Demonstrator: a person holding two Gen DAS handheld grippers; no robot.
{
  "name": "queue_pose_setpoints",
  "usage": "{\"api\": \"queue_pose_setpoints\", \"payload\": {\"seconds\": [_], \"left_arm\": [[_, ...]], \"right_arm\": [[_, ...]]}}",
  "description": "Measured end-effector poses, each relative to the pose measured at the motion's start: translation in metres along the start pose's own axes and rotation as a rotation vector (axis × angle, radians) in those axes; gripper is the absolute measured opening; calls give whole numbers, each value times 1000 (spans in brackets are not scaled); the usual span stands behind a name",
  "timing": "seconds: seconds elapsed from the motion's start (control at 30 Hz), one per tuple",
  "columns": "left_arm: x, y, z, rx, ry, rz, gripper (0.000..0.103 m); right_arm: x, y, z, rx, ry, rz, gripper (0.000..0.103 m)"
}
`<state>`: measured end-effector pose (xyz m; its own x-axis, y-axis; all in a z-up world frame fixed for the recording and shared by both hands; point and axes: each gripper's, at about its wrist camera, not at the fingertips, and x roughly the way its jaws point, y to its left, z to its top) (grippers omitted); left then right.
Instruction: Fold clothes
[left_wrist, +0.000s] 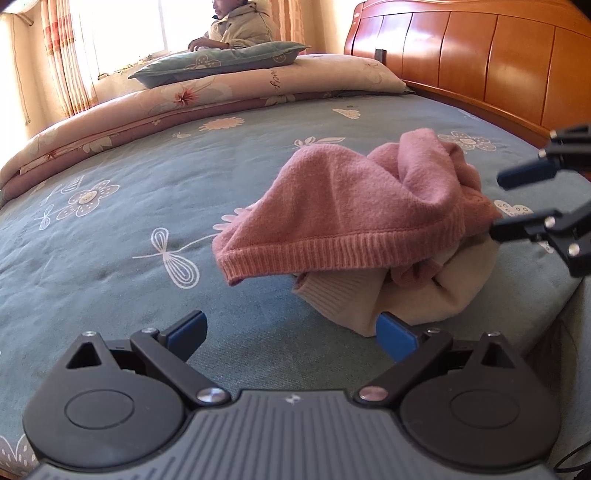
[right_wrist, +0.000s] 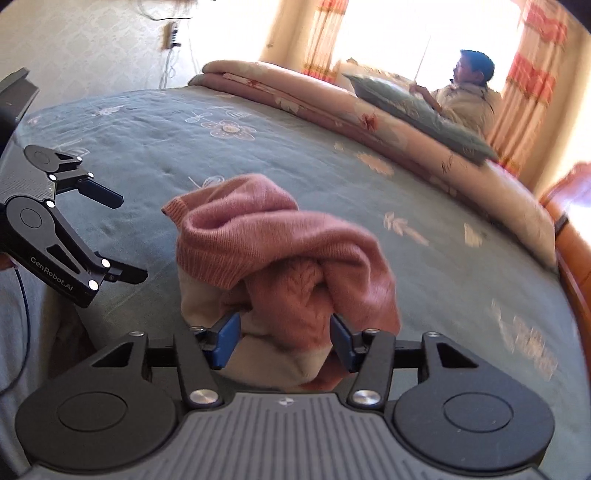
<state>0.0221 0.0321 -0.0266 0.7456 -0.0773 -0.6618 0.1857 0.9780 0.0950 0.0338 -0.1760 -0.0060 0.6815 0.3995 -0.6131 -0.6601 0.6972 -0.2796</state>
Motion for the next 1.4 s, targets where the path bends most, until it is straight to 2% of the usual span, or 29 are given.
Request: {"api": "queue_pose_setpoints", "payload": {"seconds": [0.27, 0.43, 0.6, 0.87, 0.93, 0.97, 1.0, 1.03, 1.07, 1.1, 1.2, 1.4], "left_arm": [[9, 4, 3, -2, 15, -16, 98], [12, 3, 3, 11, 36, -33, 98], [12, 4, 4, 9, 39, -34, 98], [13, 4, 3, 11, 49, -36, 98], [13, 4, 2, 12, 51, -35, 98], [13, 5, 2, 11, 52, -34, 98], [13, 5, 1, 10, 53, -34, 98], [12, 6, 0, 9, 54, -34, 98], [12, 6, -1, 7, 55, -35, 98], [12, 7, -1, 6, 56, -35, 98], [11, 9, -2, 4, 40, -18, 98], [6, 13, 1, 11, -16, -20, 98]], "right_arm": [[12, 12, 22, -298, -8, -80, 58], [20, 18, 27, -339, -15, -50, 58], [25, 28, 27, -451, -34, -82, 58], [31, 45, 22, -620, -67, -71, 58], [35, 50, 18, -671, -65, -77, 56], [37, 52, 17, -694, -65, -81, 46], [38, 54, 18, -704, -69, -95, 40], [38, 53, 20, -684, -76, -97, 36], [37, 51, 23, -663, -82, -98, 24], [36, 49, 26, -638, -90, -98, 21], [29, 29, 41, -471, -128, -55, 19], [27, -17, 56, -213, -139, -50, 18]]}}
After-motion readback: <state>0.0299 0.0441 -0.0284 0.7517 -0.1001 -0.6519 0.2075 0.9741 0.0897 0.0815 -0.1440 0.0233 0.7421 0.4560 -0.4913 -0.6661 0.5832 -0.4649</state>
